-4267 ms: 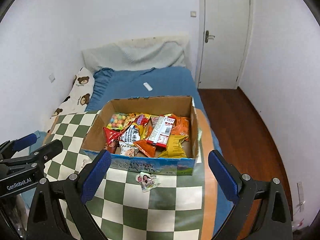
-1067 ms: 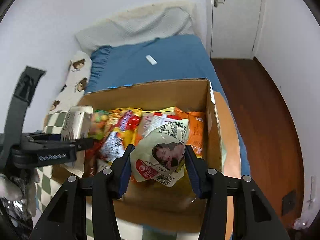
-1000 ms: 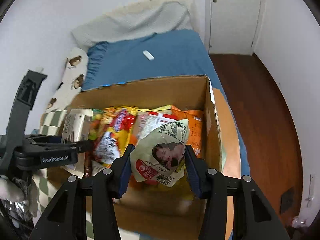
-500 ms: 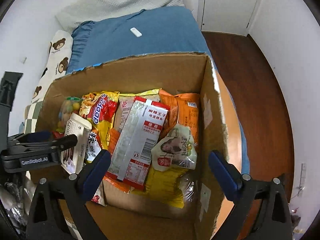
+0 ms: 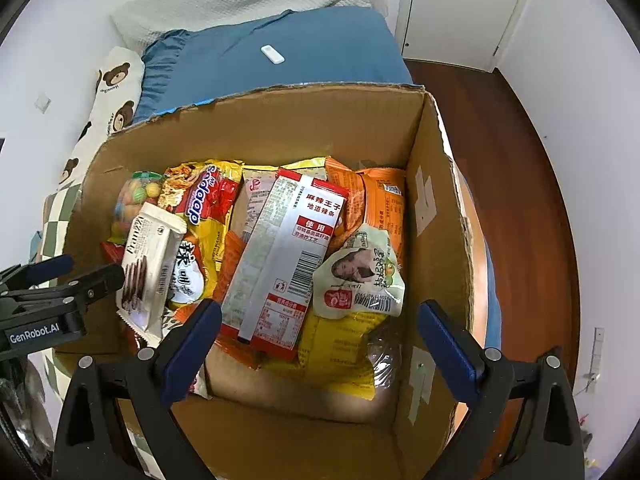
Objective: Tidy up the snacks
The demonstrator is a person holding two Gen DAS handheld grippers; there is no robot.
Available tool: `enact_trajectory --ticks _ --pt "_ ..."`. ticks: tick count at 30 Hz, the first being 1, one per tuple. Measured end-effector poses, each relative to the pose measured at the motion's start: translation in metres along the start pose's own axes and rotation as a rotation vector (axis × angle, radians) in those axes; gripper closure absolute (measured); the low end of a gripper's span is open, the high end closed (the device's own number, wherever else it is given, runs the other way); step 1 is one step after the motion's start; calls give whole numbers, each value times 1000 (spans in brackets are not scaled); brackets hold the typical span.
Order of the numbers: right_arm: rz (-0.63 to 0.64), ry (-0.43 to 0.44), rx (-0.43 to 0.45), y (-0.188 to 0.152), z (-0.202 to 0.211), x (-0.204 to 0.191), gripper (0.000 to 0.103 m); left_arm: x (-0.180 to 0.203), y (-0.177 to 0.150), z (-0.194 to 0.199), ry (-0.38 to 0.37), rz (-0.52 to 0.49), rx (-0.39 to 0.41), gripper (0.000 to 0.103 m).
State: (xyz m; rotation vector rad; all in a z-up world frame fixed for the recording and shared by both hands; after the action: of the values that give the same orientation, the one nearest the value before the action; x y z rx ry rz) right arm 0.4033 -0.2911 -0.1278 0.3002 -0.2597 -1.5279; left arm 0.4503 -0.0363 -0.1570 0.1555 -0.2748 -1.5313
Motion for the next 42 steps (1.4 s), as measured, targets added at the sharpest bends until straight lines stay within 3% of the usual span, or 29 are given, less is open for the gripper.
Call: enact_trajectory --ticks 11,28,42 --pt "19 -2 148 -25 60 -8 3 2 -32 63 33 -11 173 6" --pt "62 -6 443 -105 205 -14 0 7 -122 189 34 -15 438 6" --pt "48 30 537 -172 285 -14 0 7 -191 252 76 -14 563 6"
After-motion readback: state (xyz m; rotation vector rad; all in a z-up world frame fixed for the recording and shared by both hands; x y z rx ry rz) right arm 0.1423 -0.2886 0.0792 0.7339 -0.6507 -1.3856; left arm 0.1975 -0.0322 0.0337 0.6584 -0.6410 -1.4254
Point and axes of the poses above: each gripper's, at about its wrist camera, not at the fingertips, and z roughly against the way its jaws point, x to its right, y to its top, the point moved 2 cm from there along -z, roughly the way its jaws point, and after that the axes turned 4 degrees about x, right-handed, at the moved point
